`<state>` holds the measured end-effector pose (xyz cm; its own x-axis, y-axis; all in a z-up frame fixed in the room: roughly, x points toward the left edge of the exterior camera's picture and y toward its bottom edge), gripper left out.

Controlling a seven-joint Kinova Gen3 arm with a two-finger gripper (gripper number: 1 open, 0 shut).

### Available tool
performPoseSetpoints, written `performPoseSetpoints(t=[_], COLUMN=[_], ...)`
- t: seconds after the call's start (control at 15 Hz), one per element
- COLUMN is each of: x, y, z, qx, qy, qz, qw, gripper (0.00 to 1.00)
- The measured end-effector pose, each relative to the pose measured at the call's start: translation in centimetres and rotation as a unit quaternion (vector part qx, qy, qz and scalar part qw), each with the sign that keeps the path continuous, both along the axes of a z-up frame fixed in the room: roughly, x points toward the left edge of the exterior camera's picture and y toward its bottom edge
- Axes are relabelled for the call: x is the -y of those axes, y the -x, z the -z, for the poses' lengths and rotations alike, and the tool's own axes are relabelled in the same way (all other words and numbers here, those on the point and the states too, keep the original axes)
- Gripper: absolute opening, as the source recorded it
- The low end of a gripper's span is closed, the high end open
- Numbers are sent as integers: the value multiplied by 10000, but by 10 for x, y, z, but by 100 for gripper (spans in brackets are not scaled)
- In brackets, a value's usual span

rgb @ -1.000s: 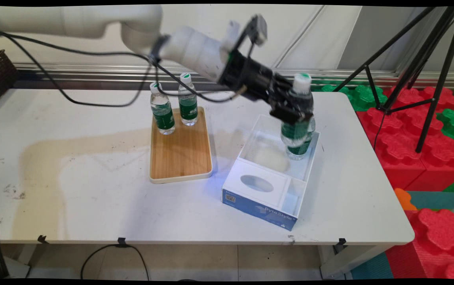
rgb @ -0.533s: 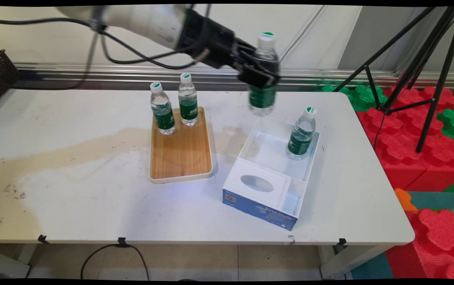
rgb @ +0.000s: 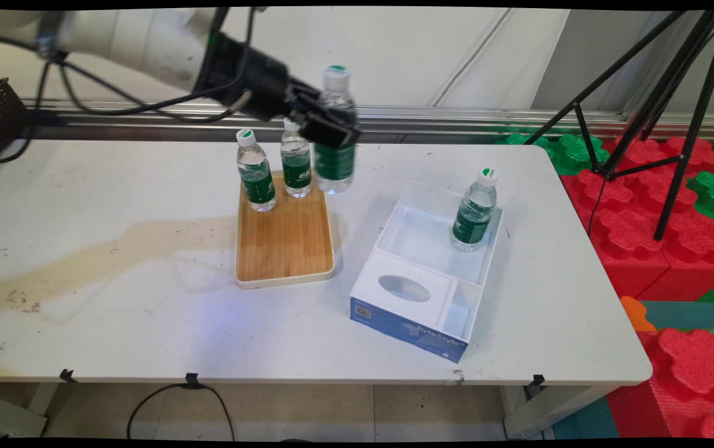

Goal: Place the picked object on the tray

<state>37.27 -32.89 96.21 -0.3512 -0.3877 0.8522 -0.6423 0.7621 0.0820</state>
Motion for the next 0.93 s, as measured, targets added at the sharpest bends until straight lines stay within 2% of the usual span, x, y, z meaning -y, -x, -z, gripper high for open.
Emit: performPoseSetpoints(t=[0.47,0.93], x=[-28,-25], y=[-38,-52], z=[27,74], qx=[66,80], qy=[-116,-34], qz=[-605,-1053], qw=[9981,9944], gripper=[0,0])
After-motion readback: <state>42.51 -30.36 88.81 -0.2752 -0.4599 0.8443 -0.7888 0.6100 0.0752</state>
